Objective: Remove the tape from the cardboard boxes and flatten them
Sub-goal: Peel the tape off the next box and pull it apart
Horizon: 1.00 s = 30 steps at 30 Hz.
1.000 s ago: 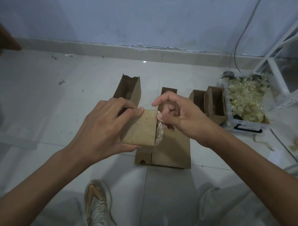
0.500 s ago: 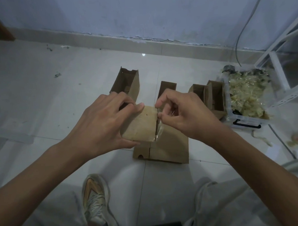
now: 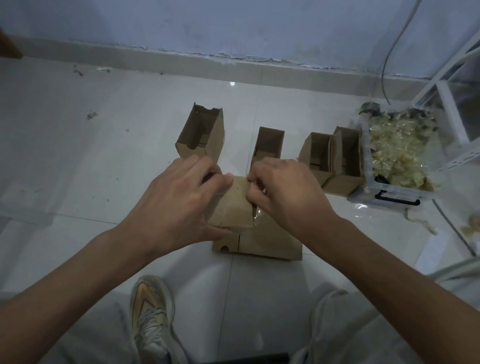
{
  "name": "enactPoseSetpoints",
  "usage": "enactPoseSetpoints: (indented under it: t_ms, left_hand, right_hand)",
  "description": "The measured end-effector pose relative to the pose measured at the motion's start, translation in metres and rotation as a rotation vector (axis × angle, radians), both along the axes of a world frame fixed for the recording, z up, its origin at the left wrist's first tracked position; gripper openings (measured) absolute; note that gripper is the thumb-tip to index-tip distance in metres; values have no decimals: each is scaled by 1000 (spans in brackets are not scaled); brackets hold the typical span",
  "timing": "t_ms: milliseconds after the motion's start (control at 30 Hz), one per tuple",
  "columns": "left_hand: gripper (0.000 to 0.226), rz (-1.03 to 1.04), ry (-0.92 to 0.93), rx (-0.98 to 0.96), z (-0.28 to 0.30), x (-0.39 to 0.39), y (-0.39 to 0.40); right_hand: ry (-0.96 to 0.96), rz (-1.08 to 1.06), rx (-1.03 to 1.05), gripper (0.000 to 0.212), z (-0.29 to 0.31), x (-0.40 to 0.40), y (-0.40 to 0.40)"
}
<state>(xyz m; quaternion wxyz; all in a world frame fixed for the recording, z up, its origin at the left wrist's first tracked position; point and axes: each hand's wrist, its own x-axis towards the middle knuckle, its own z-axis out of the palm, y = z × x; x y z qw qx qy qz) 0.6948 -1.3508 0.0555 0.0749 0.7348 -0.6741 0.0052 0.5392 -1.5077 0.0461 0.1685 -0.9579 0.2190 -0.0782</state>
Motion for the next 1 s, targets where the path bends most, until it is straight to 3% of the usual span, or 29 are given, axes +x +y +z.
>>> enactPoseSetpoints:
  t_ms: [233,500,567,667,767,900,1000]
  left_hand:
    - [87,7,-11,-64,-3,-3,0]
    - [93,38,-9,-95,-5,-1,1]
    - [88,70,90,-74,-3,-3,2]
    - [80,187,329,1,4,0,3]
    - [95,220,376,162,2,18,-3]
    - [122,266,597,414,3,40,-10]
    - [122,271,845,478,4,45,-12]
  right_hand:
    - [-193,-110,41,11,-8,-1,3]
    - [-511,-350,534,11,-8,4,8]
    - [-528,-316,501,10,-8,2,7]
    - [-509,-166,295,9,-8,0,1]
    - [-516,-56,168,12,-9,-2,0]
    - [-552,34,128,11,-13,-3,6]
    - [-578,59,160,11,-14,-3,8]
